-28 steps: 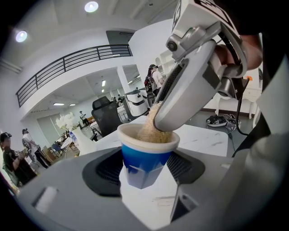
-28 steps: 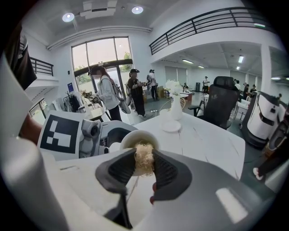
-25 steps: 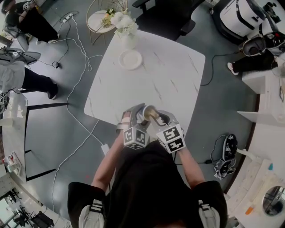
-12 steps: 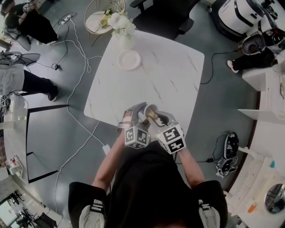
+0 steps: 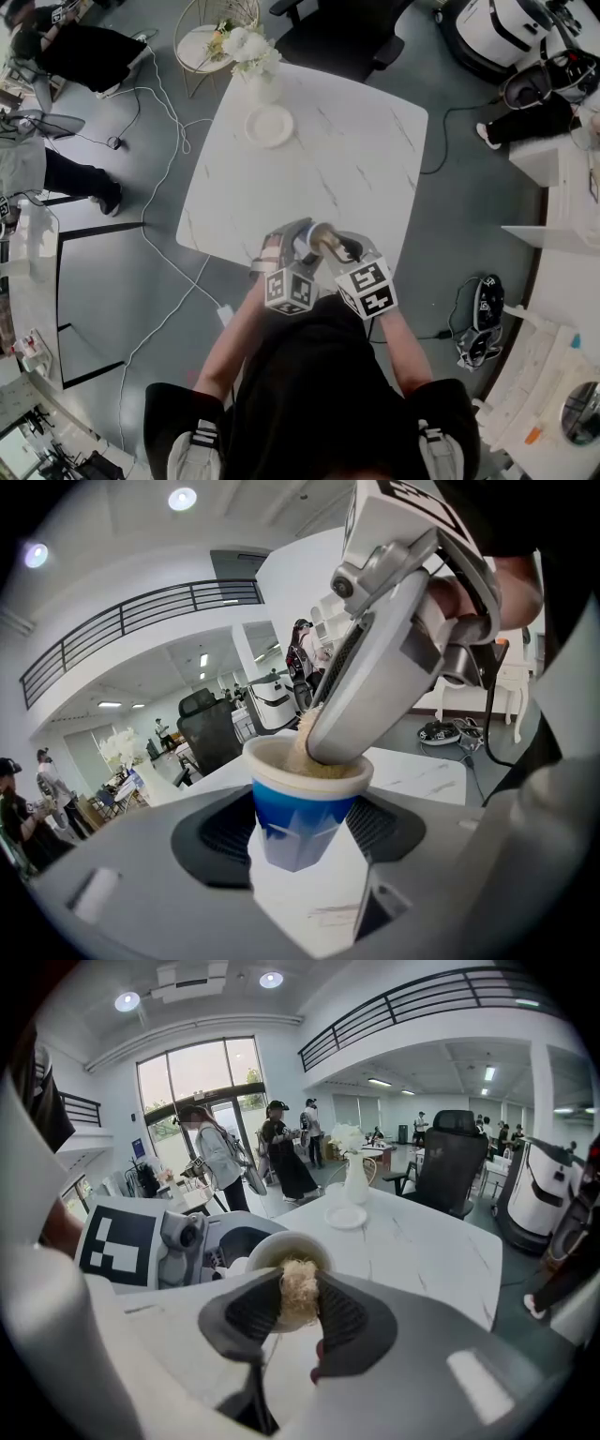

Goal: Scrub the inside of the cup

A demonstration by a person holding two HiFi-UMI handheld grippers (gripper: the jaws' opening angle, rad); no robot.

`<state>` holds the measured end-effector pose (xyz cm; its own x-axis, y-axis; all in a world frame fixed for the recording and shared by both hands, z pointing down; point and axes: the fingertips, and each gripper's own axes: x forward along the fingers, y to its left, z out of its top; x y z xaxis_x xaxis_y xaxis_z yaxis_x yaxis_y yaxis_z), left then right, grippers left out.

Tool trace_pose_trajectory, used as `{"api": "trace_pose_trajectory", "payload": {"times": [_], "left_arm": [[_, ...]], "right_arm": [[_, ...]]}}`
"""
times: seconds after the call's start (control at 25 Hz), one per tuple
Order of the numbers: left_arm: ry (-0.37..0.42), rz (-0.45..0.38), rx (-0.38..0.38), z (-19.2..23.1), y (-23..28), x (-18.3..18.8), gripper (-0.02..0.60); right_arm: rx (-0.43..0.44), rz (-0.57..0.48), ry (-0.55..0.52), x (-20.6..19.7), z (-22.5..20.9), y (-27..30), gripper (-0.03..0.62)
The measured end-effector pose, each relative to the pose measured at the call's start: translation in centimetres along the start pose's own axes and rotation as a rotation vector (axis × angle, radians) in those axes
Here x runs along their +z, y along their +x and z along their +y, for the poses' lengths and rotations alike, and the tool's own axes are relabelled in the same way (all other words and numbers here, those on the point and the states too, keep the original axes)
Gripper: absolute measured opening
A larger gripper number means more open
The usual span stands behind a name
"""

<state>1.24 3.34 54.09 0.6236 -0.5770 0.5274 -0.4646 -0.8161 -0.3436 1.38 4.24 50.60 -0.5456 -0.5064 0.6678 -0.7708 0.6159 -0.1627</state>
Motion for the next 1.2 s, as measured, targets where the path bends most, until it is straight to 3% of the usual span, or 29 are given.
{"api": "trace_pose_trajectory", "payload": {"times": [0.44,0.72,1.2], "left_arm": [[0.018,-0.014,0.008,-0.1,-0.4,0.8,0.311],[0.002,-0.012,0.017,0.4,-0.5,0.4,0.311],[0.003,-0.015,0.005,0.3,-0.7,1.1,0.311]], "right_arm": [[0.014,-0.030,-0.018,1.0,1.3,-0.5,0.104],[0.047,0.009,-0.033,0.2,1.7,-0.5,0.104],[0.021,0.016,-0.016,0.3,0.1,-0.6,0.104]]}}
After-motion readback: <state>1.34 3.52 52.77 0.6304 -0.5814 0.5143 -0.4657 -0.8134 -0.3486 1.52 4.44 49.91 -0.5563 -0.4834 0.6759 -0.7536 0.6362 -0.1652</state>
